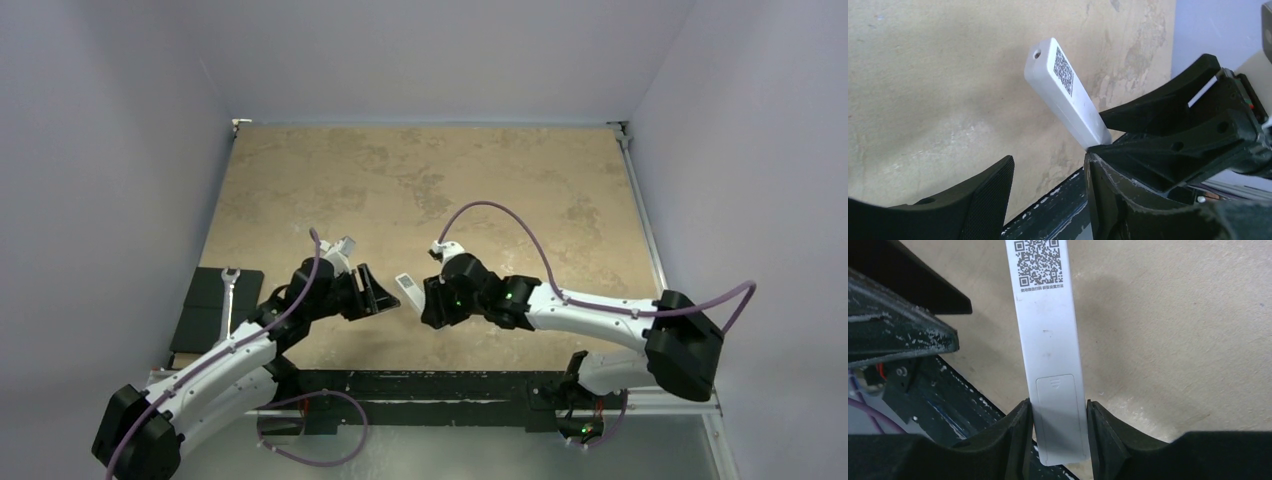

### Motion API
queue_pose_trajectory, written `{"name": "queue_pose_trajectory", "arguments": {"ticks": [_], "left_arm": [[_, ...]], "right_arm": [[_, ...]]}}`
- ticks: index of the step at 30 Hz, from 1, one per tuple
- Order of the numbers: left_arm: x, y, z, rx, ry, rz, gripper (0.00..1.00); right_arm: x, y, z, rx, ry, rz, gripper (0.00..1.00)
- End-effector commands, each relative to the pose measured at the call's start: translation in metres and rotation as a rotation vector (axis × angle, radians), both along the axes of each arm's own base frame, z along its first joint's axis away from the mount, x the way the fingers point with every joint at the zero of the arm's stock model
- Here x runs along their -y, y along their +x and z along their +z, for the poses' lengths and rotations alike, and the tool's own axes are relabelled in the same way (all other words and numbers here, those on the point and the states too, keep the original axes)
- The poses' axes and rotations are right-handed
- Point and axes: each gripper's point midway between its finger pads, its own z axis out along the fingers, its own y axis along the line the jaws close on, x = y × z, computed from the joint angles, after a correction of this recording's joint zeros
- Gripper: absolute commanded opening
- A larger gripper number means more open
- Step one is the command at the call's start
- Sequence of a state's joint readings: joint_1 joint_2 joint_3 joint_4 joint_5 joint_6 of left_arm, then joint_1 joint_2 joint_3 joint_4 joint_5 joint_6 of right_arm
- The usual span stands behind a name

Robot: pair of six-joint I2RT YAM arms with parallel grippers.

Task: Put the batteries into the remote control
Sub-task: Turn over the remote control at the center of the board.

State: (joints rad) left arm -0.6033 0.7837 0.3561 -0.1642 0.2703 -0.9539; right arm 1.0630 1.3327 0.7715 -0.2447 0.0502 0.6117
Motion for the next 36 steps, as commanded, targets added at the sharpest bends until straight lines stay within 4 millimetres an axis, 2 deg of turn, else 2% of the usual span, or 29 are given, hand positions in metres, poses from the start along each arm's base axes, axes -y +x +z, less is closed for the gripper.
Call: {"name": "queue_pose_trajectory", "arguments": {"ticks": [1, 7, 19, 27, 36], "left_arm": [[0.023, 0.005, 0.035, 0.092, -0.172, -0.059, 0.54], [0.032, 0.004, 0.052, 0.136, -0.276, -0.086, 0.57], [0.046, 0.005, 0.092, 0.214, -0.456, -0.131, 0.68], [0.045, 0.003, 0.109, 0.25, -0.518, -0.133, 0.69], [0.046, 0.0, 0.119, 0.256, -0.562, -0.144, 0.67]], "right_arm": [[-0.008, 0.01, 0.031, -0.022, 0.212, -0.067, 0.0], [-0.004, 0.014, 0.056, -0.035, 0.365, -0.088, 0.0], [-0.004, -0.007, 0.106, -0.13, 0.711, -0.043, 0.0], [-0.005, -0.025, 0.13, -0.176, 0.887, 0.031, 0.0], [-0.003, -0.039, 0.139, -0.248, 1.026, 0.068, 0.0]]}}
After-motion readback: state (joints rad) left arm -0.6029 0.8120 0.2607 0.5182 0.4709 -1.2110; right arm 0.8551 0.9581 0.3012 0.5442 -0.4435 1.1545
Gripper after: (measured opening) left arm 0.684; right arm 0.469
